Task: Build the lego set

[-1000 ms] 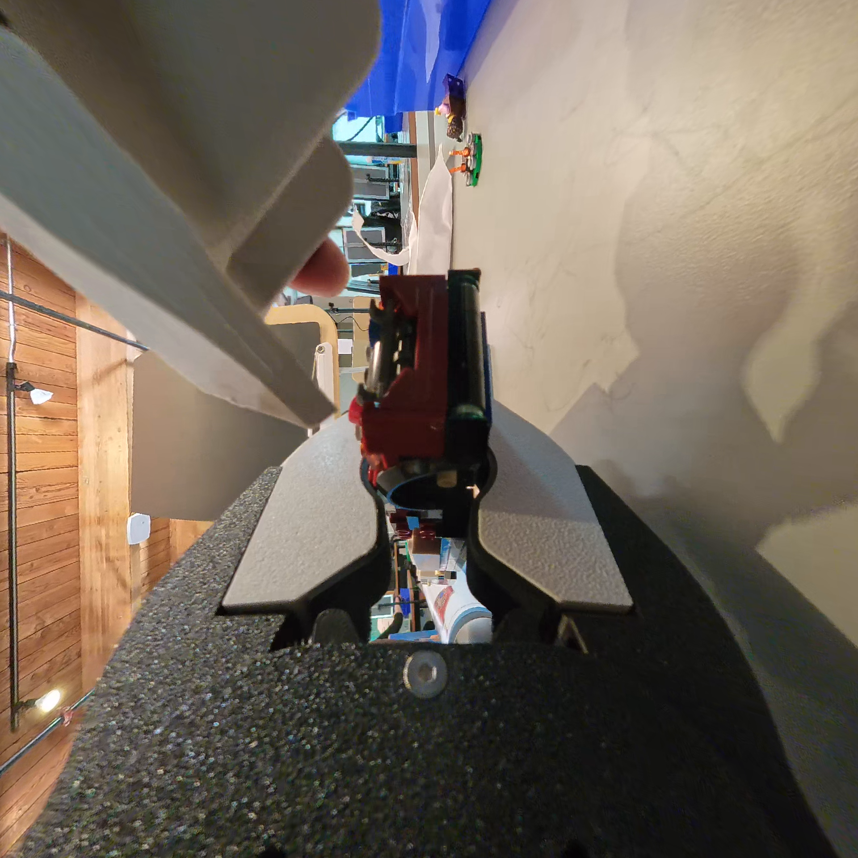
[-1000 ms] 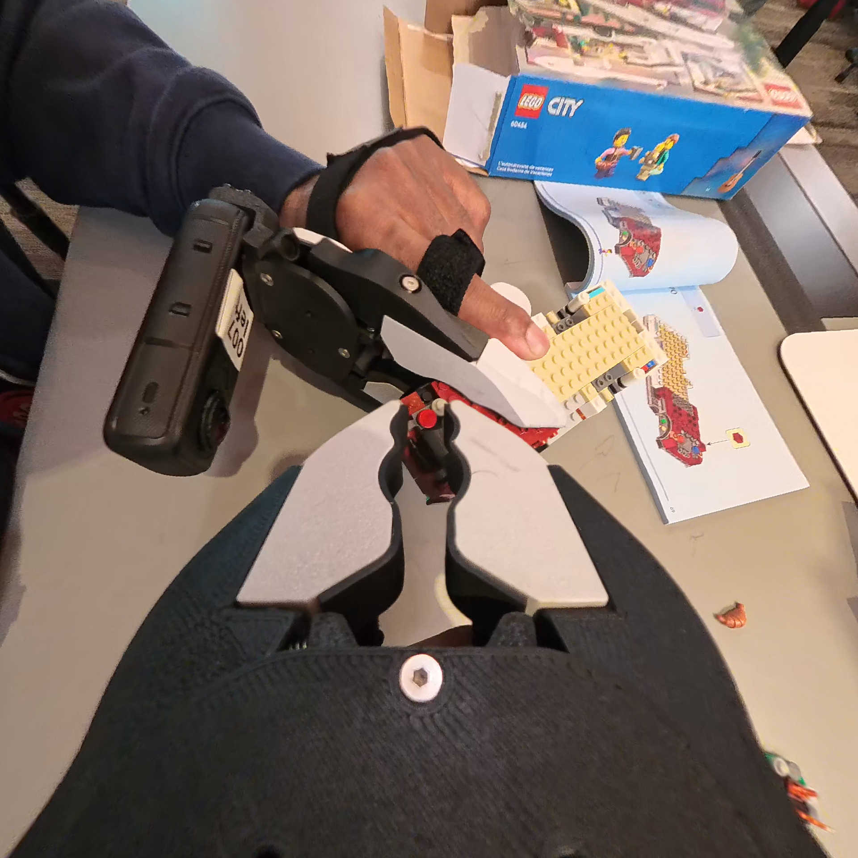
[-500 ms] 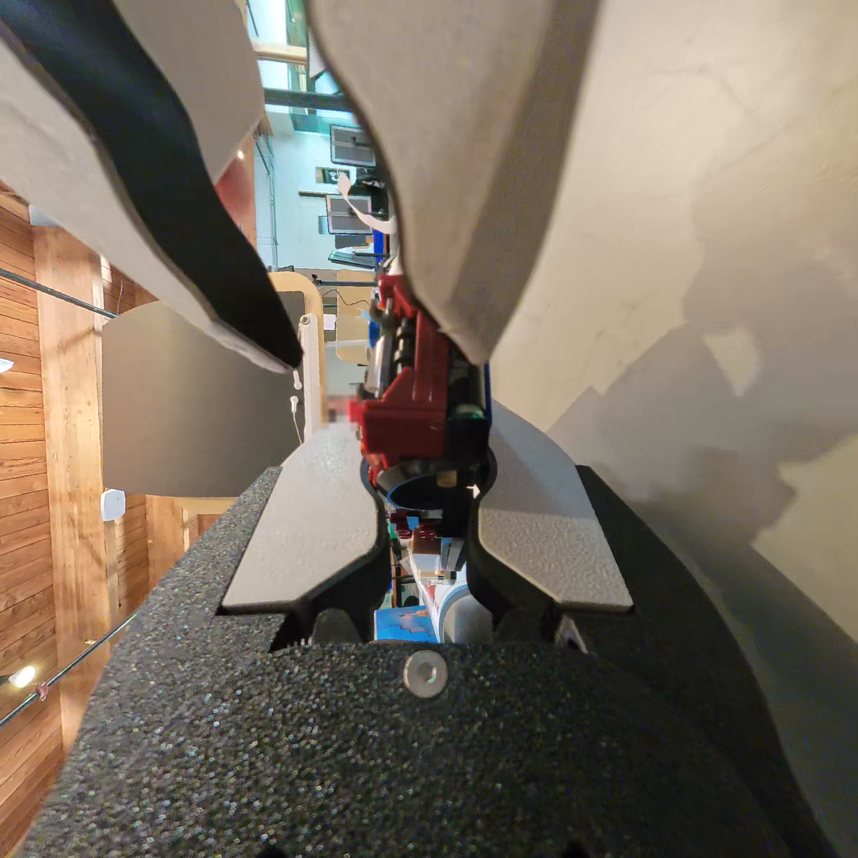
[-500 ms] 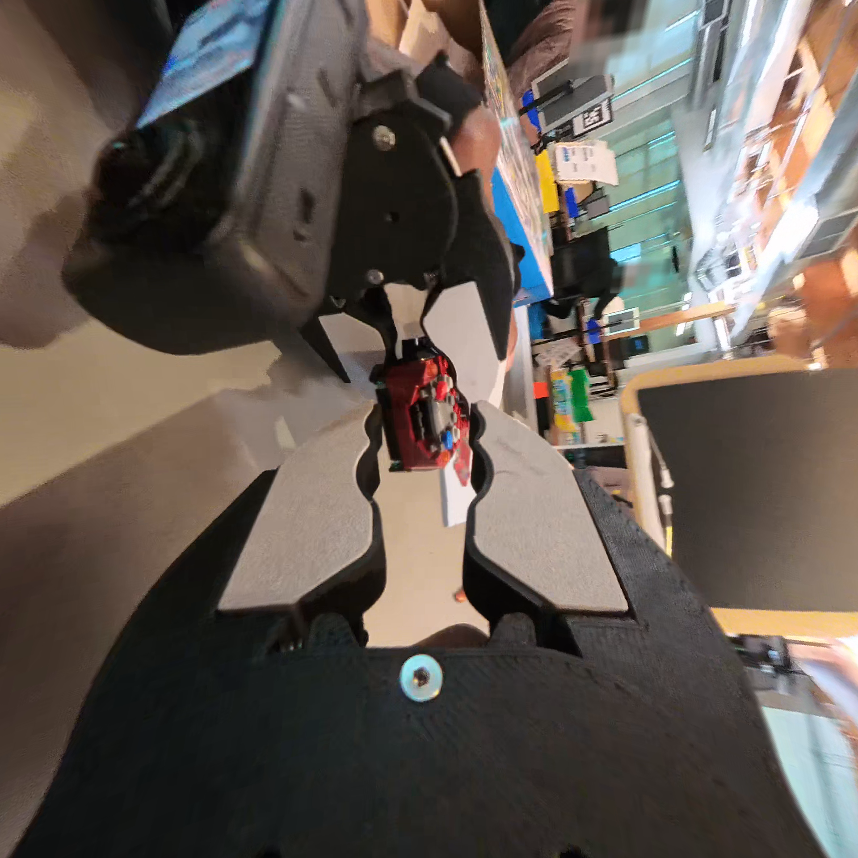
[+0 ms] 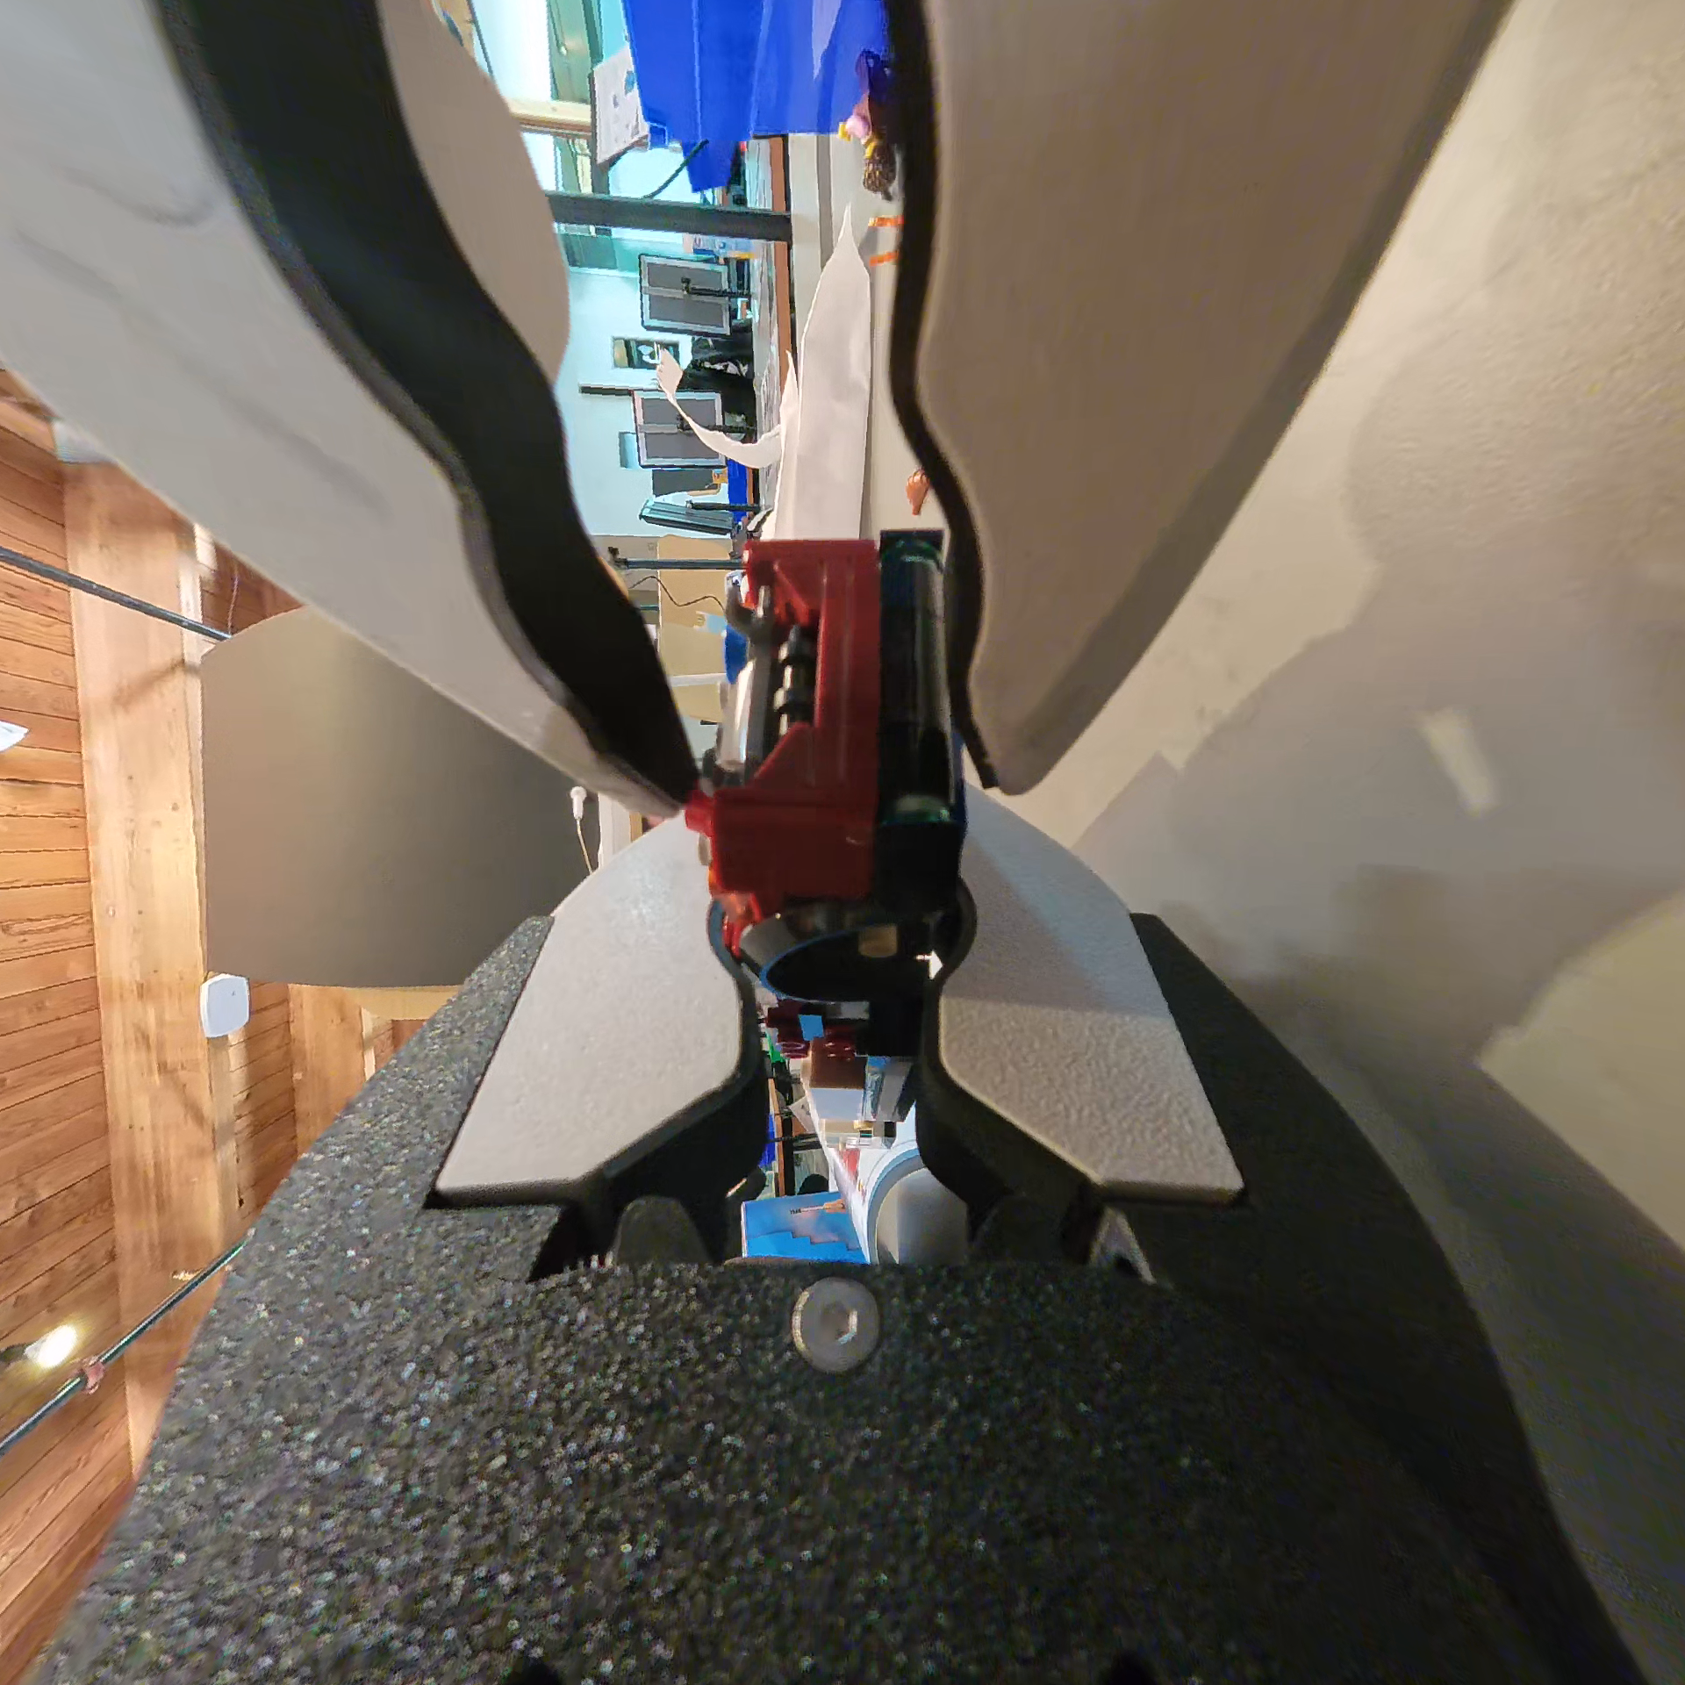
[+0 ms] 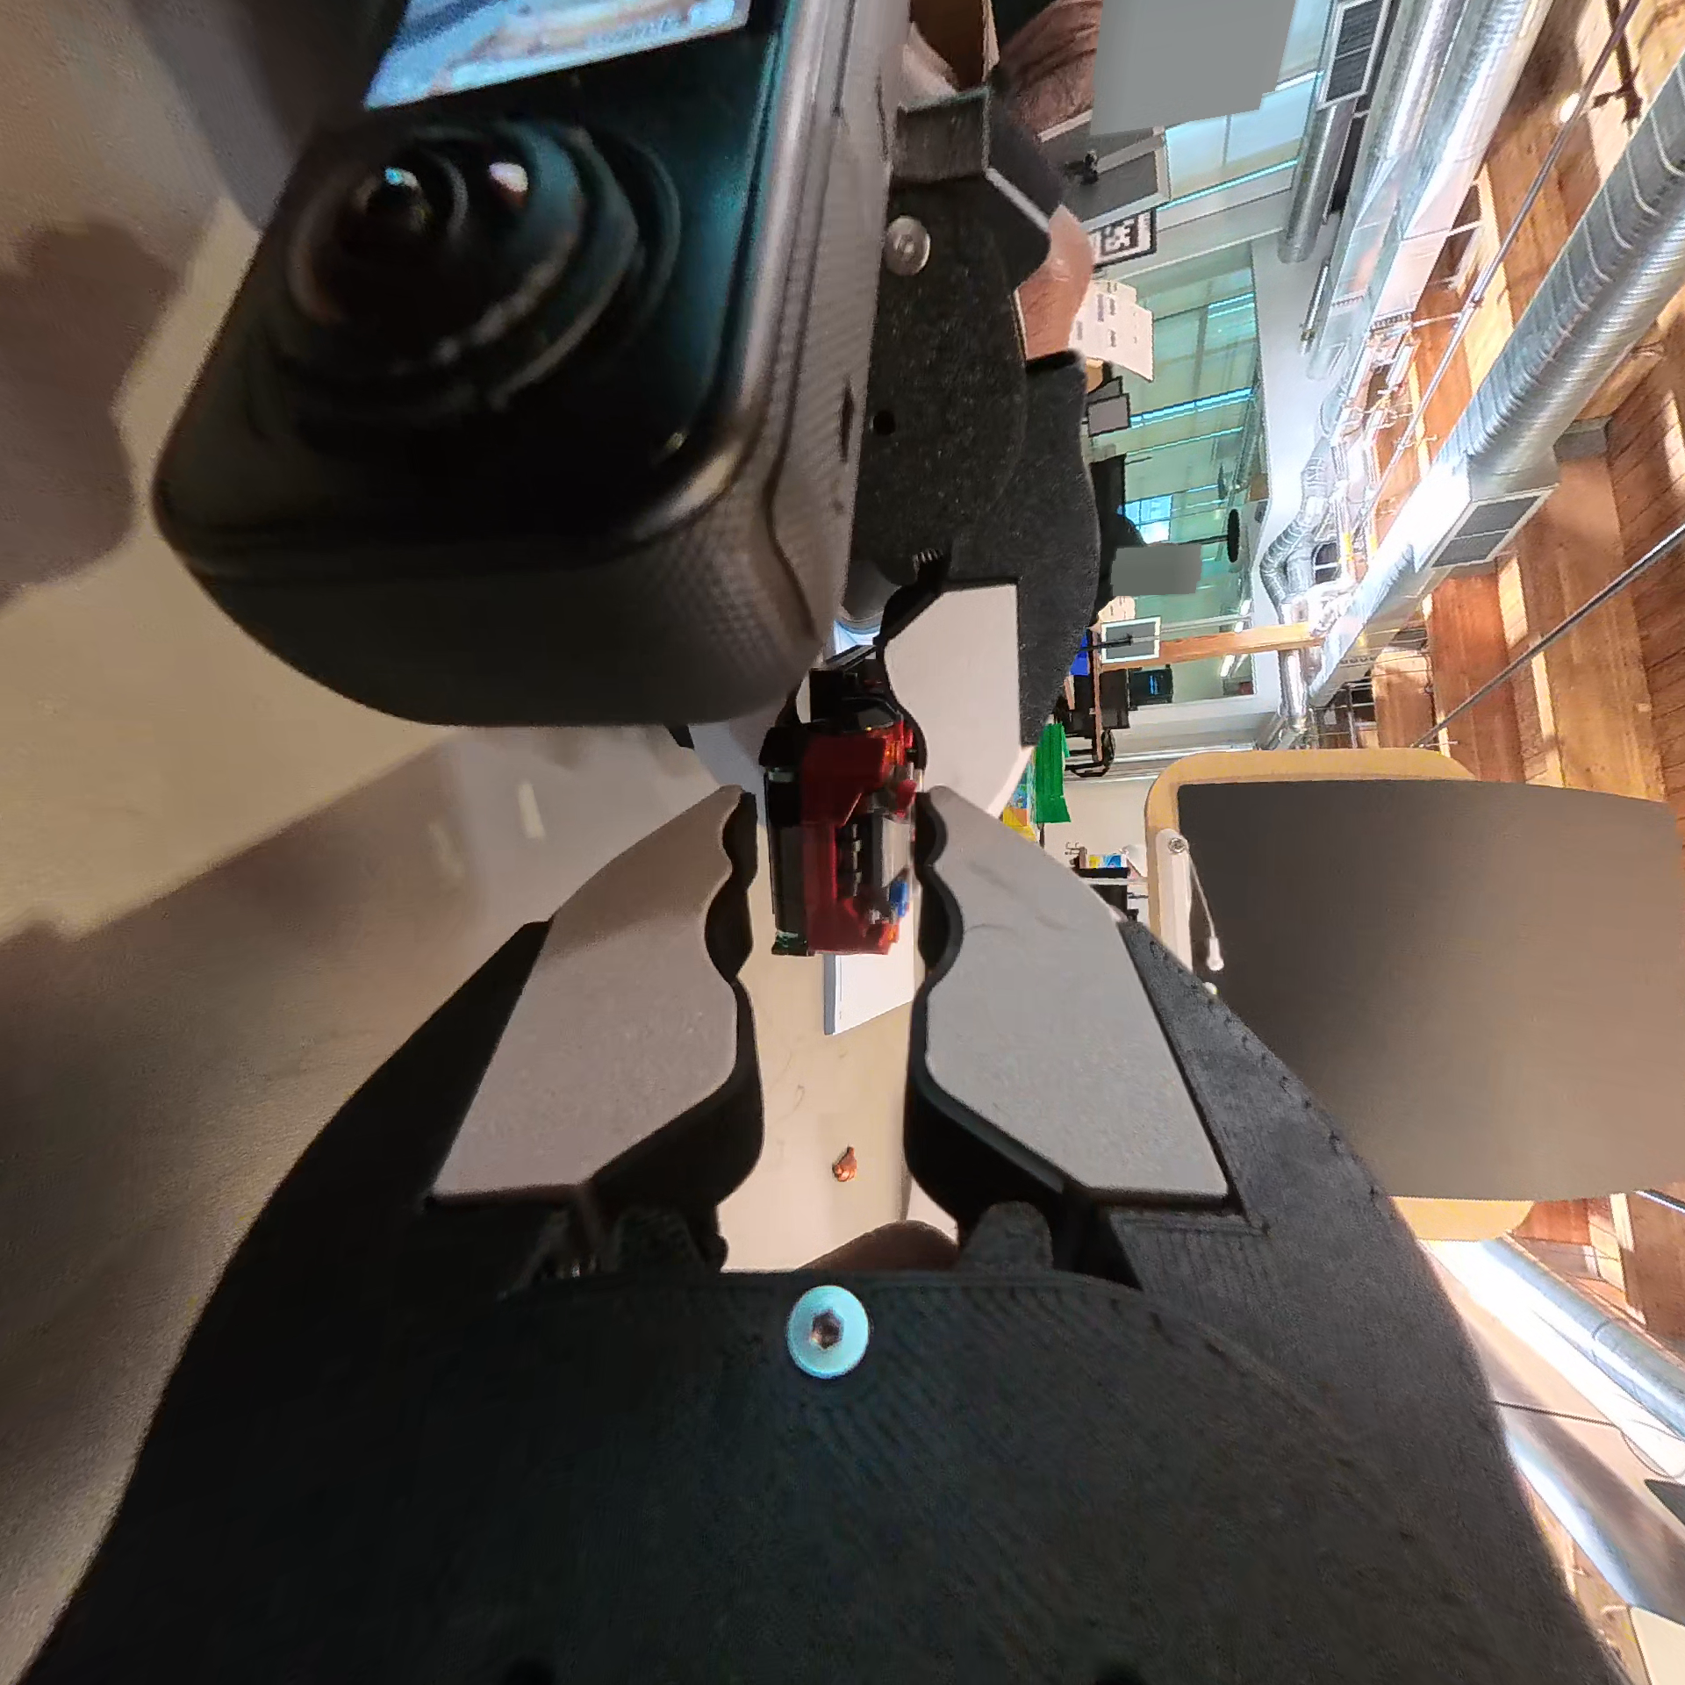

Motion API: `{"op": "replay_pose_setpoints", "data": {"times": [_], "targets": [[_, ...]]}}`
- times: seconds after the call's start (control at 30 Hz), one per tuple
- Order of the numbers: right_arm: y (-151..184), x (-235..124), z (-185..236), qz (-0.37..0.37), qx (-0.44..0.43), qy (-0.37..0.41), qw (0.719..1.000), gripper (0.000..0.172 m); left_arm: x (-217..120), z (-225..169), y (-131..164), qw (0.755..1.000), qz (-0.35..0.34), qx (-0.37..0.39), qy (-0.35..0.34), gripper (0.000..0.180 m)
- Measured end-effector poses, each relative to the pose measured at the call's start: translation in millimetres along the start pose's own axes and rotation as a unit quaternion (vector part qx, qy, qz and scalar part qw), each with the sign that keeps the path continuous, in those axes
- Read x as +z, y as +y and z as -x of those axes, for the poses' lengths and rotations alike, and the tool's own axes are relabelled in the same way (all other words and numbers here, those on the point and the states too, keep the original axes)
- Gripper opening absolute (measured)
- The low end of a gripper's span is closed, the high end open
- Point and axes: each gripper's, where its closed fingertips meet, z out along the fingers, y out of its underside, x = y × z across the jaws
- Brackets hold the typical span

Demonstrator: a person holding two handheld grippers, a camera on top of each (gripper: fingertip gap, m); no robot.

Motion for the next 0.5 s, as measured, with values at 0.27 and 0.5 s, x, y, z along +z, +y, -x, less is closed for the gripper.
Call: {"op": "replay_pose_setpoints", "data": {"times": [0.27,0.5], "targets": [[-0.3,0.2,0.7,-0.005,-0.018,0.001,1.0,0.03,-0.2,-1.2,0.2,1.0,0.0,0.005,0.008,0.035],[-2.1,-1.0,0.9,-0.007,-0.065,0.003,0.998,0.03,0.1,1.5,-1.7,1.0,0.001,0.024,0.013,0.035]]}}
